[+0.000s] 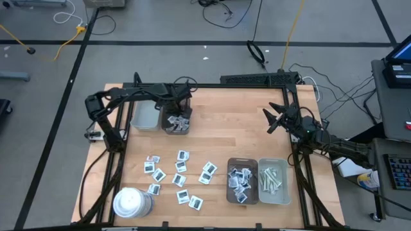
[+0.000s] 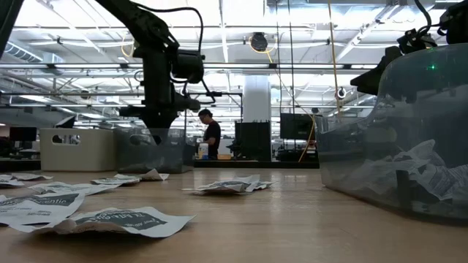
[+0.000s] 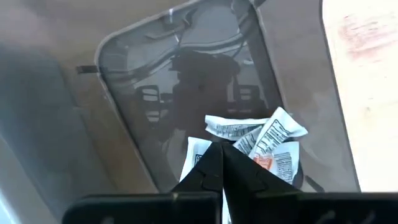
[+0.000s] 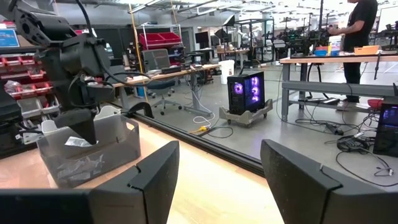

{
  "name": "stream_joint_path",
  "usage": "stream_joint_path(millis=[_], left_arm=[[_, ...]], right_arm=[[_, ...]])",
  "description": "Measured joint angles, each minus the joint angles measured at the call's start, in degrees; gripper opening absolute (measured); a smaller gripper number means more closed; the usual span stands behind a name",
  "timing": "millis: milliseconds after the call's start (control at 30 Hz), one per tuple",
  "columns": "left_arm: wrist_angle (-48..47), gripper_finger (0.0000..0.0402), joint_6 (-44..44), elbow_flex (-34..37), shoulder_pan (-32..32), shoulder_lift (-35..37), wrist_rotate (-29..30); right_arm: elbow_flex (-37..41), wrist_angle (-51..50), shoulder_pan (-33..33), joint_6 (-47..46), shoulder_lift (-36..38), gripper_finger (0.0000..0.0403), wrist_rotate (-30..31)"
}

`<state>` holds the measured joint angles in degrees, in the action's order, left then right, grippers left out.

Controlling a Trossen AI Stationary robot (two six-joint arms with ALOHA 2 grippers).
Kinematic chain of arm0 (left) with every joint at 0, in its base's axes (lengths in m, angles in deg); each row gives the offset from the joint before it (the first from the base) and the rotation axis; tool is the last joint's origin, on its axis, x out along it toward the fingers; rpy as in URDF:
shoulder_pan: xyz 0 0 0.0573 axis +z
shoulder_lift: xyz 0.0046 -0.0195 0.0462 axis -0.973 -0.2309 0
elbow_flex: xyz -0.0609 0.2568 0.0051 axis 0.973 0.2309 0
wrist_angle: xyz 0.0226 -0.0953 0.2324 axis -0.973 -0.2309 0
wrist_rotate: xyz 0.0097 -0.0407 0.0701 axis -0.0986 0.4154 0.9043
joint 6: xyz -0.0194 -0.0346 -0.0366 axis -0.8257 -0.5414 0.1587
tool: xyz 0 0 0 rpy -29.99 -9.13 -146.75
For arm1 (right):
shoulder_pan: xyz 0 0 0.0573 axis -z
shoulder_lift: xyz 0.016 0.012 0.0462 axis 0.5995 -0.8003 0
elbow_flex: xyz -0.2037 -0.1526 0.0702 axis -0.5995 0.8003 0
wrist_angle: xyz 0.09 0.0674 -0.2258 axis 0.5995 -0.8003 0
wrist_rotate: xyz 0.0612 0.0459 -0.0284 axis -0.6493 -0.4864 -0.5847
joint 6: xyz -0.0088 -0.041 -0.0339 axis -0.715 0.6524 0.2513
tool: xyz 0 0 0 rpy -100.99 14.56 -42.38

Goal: Pick & Place First Aid Supplies
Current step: Put the white ointment pack into the top black bin

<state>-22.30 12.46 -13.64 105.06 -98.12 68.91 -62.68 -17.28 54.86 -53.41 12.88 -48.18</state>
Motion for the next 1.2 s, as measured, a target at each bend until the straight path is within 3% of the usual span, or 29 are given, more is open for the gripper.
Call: stream_joint_path(millis=[167,433,600,767,1200], left_arm=[[0.8,0.0039,-1.35,-0.01,0.1,0.23,0.82],[1.05,0.0161,-0.79,-0.01,0.28,0.29,-0.7],[1.0,0.0208,8.81,-0.76,0.49,0.74,-4.91],[1.01,0.0226,18.34,-1.41,0.59,2.95,-9.29],[-0.31,0.0228,49.96,-1.41,-3.27,8.93,-15.3]], right_arm=[[0.01,0.0,0.0,-0.02,0.0,0.022,0.0],[-0.01,0.0,0.0,-0.02,0.0,0.022,0.0],[0.01,0.0,0.02,-0.02,0.0,0.0221,0.0],[-0.01,0.0,0.0,0.0,0.0,0.0223,0.0],[0.01,0.0,0.0,0.0,0.0,0.0224,0.0]])
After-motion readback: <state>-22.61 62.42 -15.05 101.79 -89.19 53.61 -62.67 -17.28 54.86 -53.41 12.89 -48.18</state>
